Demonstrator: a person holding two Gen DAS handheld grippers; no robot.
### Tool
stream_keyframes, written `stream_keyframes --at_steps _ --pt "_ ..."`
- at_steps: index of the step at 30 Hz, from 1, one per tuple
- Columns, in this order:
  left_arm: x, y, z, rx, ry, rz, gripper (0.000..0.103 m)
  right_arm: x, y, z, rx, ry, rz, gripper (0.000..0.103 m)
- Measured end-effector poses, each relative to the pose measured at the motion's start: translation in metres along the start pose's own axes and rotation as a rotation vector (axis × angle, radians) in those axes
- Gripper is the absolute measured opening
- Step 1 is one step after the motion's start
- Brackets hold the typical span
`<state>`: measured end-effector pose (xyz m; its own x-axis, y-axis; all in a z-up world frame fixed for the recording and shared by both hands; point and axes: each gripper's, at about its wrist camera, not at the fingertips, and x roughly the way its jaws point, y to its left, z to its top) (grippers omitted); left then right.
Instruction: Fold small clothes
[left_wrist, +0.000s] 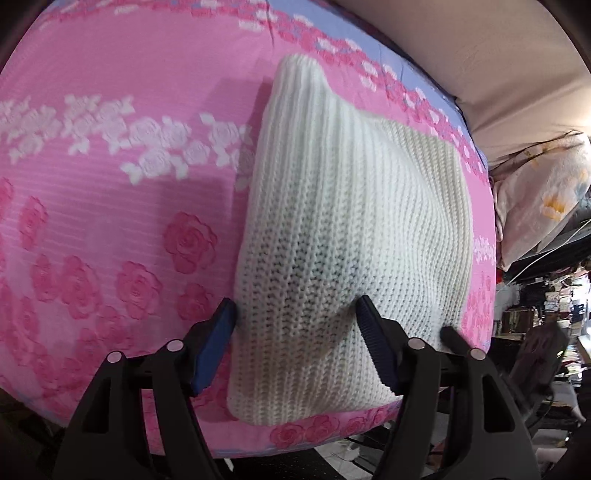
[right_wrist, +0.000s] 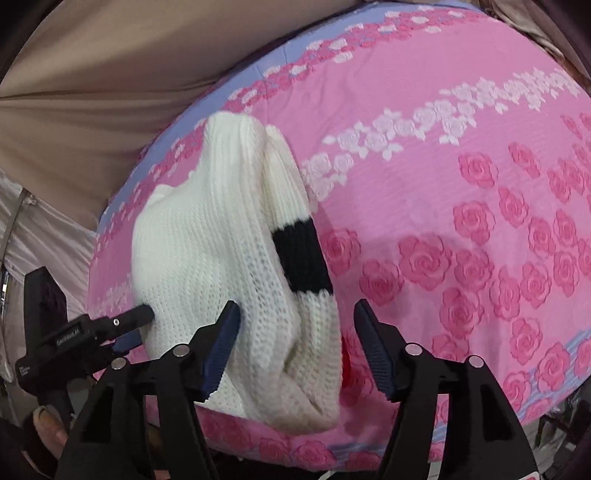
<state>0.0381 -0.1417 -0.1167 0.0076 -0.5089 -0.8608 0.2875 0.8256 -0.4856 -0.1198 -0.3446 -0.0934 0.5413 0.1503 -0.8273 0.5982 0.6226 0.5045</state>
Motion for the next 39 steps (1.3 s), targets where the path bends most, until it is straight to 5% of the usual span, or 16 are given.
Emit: stream_keyframes --at_steps 2,4,6,11,13,16,17,20,23,27,28,30,35,37,39 --pt "0.012 0.001 0.002 0.0 0.023 -0.008 0.071 0.015 -0.009 -0.007 0.064 0.032 0.06 0.065" --pt "0.019 0.003 0.007 0.008 0.049 -0.035 0.059 0.023 -0.008 -0.008 0.1 0.04 0.127 0.036" --pt "0.011 0.003 0.016 0.016 0.073 -0.07 0.038 0.017 0.004 -0.004 0.105 0.026 0.152 0.03" --pt "-0.072 0.002 0.04 0.025 -0.008 -0.123 0.034 -0.038 0.057 0.001 0.016 -0.058 0.282 0.027" --pt "-0.082 0.006 0.043 0.034 -0.006 -0.082 0.039 -0.029 0.061 -0.006 -0.016 -0.043 0.24 0.033" --pt "-0.045 0.02 0.029 0.082 0.039 0.072 0.042 0.031 0.041 -0.029 -0.072 0.117 -0.037 0.041" --pt "-0.032 0.029 0.021 0.072 0.056 0.136 0.042 0.033 0.035 -0.035 -0.036 0.126 -0.003 0.044" --pt "-0.046 0.043 0.006 0.0 0.026 0.084 0.041 -0.002 0.046 -0.034 -0.024 0.047 -0.008 0.047" --pt "-0.066 0.035 0.002 0.051 -0.049 0.136 0.042 -0.027 0.07 -0.02 -0.091 -0.056 -0.025 0.049" --pt "-0.068 0.02 0.003 0.119 -0.081 0.185 0.044 -0.008 0.092 0.005 -0.142 -0.066 -0.023 0.049" --pt "-0.066 0.018 0.003 0.122 -0.081 0.182 0.044 0.0 0.097 0.009 -0.148 -0.066 -0.035 0.047" --pt "-0.064 0.019 0.003 0.128 -0.078 0.176 0.047 0.015 0.099 0.019 -0.171 -0.047 -0.037 0.012" --pt "-0.071 0.012 0.002 0.195 -0.138 0.236 0.048 -0.028 0.14 0.038 -0.258 -0.23 -0.018 0.011" --pt "-0.066 0.013 0.003 0.214 -0.145 0.261 0.049 -0.018 0.131 0.041 -0.252 -0.208 -0.062 0.012" --pt "-0.054 0.015 0.004 0.222 -0.126 0.282 0.049 0.028 0.1 0.035 -0.228 -0.064 -0.169 0.014"
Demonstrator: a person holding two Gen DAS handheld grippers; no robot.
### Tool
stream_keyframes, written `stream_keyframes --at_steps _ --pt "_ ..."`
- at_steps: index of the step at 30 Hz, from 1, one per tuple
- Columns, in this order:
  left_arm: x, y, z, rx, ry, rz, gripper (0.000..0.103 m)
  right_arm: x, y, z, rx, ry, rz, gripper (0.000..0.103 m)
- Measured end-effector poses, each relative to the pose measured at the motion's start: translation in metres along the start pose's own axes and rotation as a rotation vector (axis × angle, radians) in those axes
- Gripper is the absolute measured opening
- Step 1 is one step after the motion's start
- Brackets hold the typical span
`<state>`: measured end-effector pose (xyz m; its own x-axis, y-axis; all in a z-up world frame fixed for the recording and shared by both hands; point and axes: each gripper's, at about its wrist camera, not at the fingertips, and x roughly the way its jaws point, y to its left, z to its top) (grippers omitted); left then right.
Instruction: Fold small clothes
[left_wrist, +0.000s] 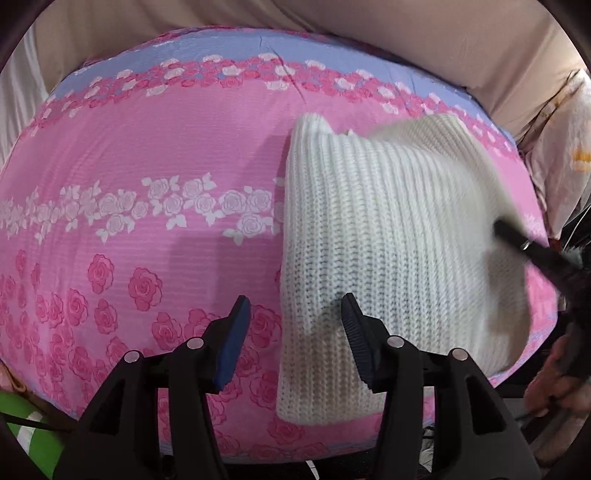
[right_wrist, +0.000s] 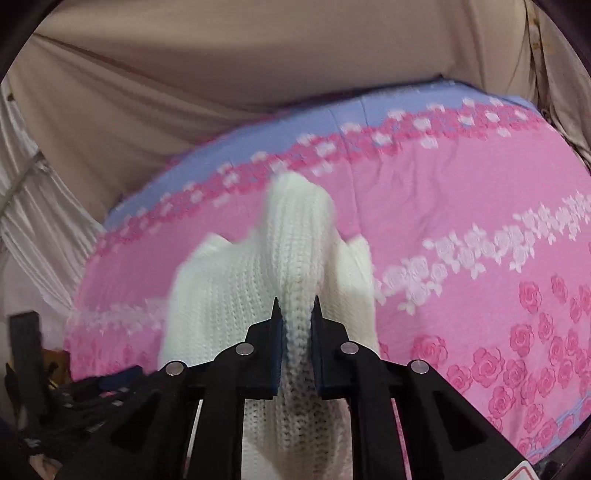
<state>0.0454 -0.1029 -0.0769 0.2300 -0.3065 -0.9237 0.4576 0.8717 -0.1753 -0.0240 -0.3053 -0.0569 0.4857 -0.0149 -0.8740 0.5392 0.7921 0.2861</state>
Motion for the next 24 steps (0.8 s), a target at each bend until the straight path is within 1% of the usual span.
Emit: stream_keyframes --at_steps 1,2,3,4,6,7,9,12,14,15,16,17,19,21,22,24 --pt "0.007 0.0 -0.001 0.003 0.016 0.002 0.049 0.009 -0.008 -0.007 0.029 0.022 0.015 0.015" --pt "0.01 0.0 -0.002 0.004 0.029 0.001 0.051 0.001 -0.014 -0.011 0.075 -0.013 0.051 0.016" --pt "0.01 0.001 -0.004 0.004 0.031 0.005 0.05 -0.011 -0.013 -0.01 0.098 -0.029 0.068 0.016" --pt "0.009 0.001 -0.004 0.007 0.026 0.01 0.05 -0.023 -0.009 -0.01 0.097 -0.048 0.074 0.016" --pt "0.006 0.002 -0.005 0.013 0.016 0.018 0.051 -0.052 0.004 -0.014 0.048 -0.098 0.076 0.016" --pt "0.005 0.002 -0.006 0.012 0.015 0.022 0.052 -0.059 0.008 -0.019 0.03 -0.105 0.07 0.016" --pt "0.004 0.003 -0.006 0.008 0.02 0.021 0.052 -0.058 0.009 -0.038 0.008 -0.065 0.058 0.016" --pt "0.002 0.001 -0.007 0.013 0.02 0.017 0.052 -0.024 -0.003 -0.066 0.014 0.045 -0.026 0.017" --pt "0.002 -0.001 -0.009 0.017 0.035 0.016 0.052 -0.031 -0.012 -0.072 0.07 0.026 0.005 0.018" --pt "0.001 -0.002 -0.01 0.019 0.04 0.016 0.052 -0.04 -0.014 -0.072 0.081 0.01 0.013 0.021" --pt "-0.001 -0.003 -0.01 0.023 0.039 0.014 0.052 -0.048 -0.014 -0.073 0.083 -0.003 0.01 0.028" --pt "-0.003 -0.006 -0.011 0.029 0.035 0.017 0.052 -0.055 -0.015 -0.074 0.089 -0.017 0.007 0.03" --pt "-0.005 -0.009 -0.012 0.04 0.031 0.022 0.053 -0.065 -0.018 -0.079 0.107 -0.028 0.029 0.03" --pt "-0.005 -0.011 -0.013 0.048 0.034 0.033 0.053 -0.062 -0.016 -0.086 0.086 -0.008 0.035 0.026" --pt "-0.005 -0.012 -0.013 0.049 0.033 0.034 0.053 -0.054 -0.013 -0.089 0.061 0.02 0.025 0.024" --pt "-0.004 -0.013 -0.014 0.051 0.038 0.035 0.056 -0.029 -0.012 -0.094 0.024 0.08 -0.017 0.024"
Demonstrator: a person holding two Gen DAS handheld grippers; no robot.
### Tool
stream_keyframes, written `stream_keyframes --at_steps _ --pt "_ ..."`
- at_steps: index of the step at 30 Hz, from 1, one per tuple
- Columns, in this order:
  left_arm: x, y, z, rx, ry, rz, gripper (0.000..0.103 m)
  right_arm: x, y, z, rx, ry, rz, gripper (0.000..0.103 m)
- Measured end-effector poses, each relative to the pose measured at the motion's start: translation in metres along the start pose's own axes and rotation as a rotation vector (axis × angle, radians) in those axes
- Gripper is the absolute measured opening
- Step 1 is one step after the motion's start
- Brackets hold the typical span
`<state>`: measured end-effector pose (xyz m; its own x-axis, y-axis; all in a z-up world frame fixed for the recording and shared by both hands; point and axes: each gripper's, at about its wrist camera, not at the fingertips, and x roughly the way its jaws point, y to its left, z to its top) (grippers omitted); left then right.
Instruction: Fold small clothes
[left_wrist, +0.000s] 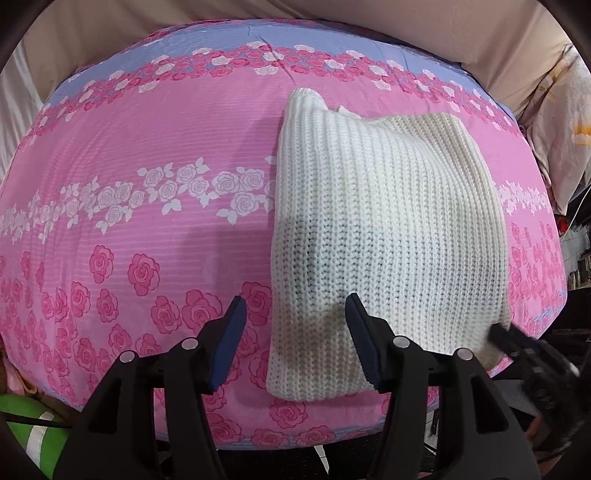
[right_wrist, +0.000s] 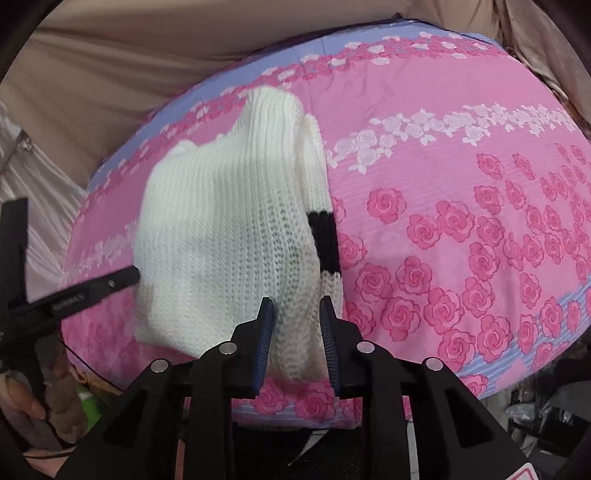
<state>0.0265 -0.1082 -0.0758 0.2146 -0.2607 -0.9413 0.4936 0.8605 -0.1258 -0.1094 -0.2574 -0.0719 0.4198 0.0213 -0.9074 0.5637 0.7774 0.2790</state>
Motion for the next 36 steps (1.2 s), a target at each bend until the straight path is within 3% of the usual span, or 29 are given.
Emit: stream_keyframes --at_steps 2,6,8,10,12,14,18,21,25,27,28,30,31,33,36 --pt "0.002 -0.002 -0.001 0.001 0.008 -0.001 0.057 0.016 -0.006 -0.001 0.008 0.024 -0.004 0.024" --pt "0.002 -0.004 -0.003 0.007 0.011 0.002 0.057 -0.002 -0.007 0.0 0.036 -0.003 0.022 0.026" --pt "0.003 -0.003 -0.003 0.008 0.007 -0.009 0.058 -0.012 -0.011 -0.002 0.06 -0.021 0.042 0.034" --pt "0.003 0.0 -0.004 -0.008 0.008 -0.018 0.063 -0.016 -0.02 -0.004 0.101 -0.036 0.061 0.048" --pt "0.003 0.006 -0.004 -0.045 0.003 -0.062 0.068 -0.014 -0.03 -0.002 0.151 -0.031 0.094 0.049" --pt "0.004 0.016 -0.003 -0.118 0.01 -0.161 0.069 -0.01 -0.039 0.001 0.222 -0.029 0.161 0.053" --pt "0.009 0.035 0.007 -0.24 -0.008 -0.314 0.073 -0.002 -0.048 0.023 0.31 -0.075 0.288 0.067" --pt "0.025 0.043 0.02 -0.295 -0.015 -0.353 0.081 0.022 -0.051 0.039 0.318 -0.047 0.316 0.071" --pt "0.06 0.046 0.024 -0.365 0.066 -0.371 0.083 0.056 -0.053 0.045 0.378 0.049 0.414 0.071" --pt "0.069 0.042 0.023 -0.369 0.075 -0.371 0.088 0.063 -0.05 0.044 0.388 0.05 0.436 0.072" --pt "0.072 0.039 0.023 -0.372 0.084 -0.373 0.088 0.062 -0.048 0.045 0.373 0.039 0.433 0.064" --pt "0.071 0.032 0.024 -0.366 0.082 -0.403 0.066 0.06 -0.039 0.05 0.321 0.032 0.42 0.047" --pt "0.065 0.029 0.026 -0.358 0.07 -0.386 0.062 0.053 -0.036 0.051 0.294 0.015 0.412 0.042" --pt "0.044 0.018 0.033 -0.312 0.026 -0.376 0.048 0.028 -0.024 0.063 0.214 -0.048 0.395 0.038" --pt "0.005 0.002 0.047 -0.264 -0.052 -0.425 0.044 -0.024 -0.012 0.087 0.128 -0.182 0.354 0.037"
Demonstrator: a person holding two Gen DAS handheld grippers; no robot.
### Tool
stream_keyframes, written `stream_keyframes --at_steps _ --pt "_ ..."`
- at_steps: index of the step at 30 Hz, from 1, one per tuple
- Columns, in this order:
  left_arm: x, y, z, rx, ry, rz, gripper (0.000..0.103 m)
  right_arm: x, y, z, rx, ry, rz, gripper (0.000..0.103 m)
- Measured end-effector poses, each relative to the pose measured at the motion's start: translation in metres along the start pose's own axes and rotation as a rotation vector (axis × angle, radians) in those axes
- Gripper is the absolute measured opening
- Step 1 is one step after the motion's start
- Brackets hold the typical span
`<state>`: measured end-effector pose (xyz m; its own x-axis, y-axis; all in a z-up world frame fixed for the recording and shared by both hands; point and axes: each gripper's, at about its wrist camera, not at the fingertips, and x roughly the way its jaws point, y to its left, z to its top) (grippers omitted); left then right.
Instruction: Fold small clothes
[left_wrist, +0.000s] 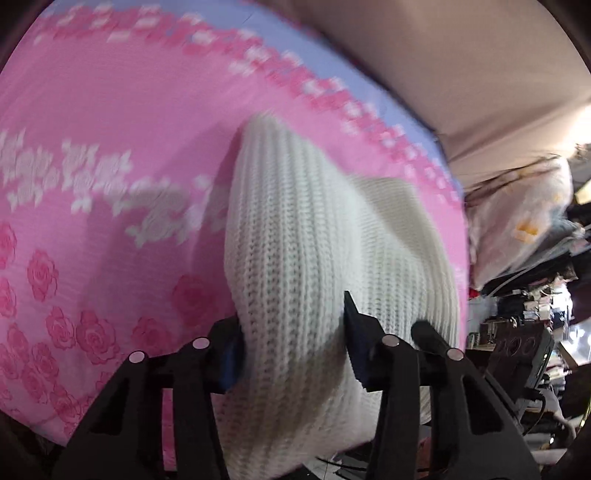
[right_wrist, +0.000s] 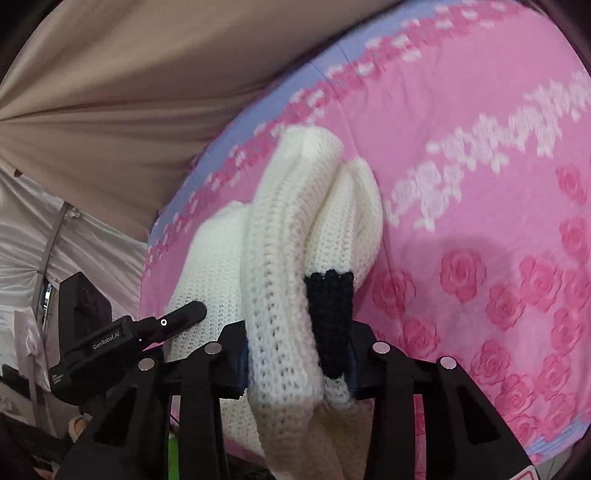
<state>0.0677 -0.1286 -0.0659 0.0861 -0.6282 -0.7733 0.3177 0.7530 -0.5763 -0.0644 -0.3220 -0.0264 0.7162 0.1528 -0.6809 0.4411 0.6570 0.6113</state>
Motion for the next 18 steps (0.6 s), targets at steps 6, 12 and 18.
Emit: stream_keyframes --at_steps 6,12,18 --pt "-0.004 -0.045 0.017 0.114 -0.099 0.048 0.061 -0.006 -0.008 0.032 -0.127 -0.017 -0.111 0.046" --pt "0.043 -0.003 -0.004 0.012 0.023 0.207 0.062 0.016 -0.077 -0.002 0.064 0.104 -0.129 0.049" --pt "0.045 0.009 -0.028 -0.014 0.073 0.205 0.065 0.015 -0.085 -0.026 0.105 0.147 -0.11 0.059"
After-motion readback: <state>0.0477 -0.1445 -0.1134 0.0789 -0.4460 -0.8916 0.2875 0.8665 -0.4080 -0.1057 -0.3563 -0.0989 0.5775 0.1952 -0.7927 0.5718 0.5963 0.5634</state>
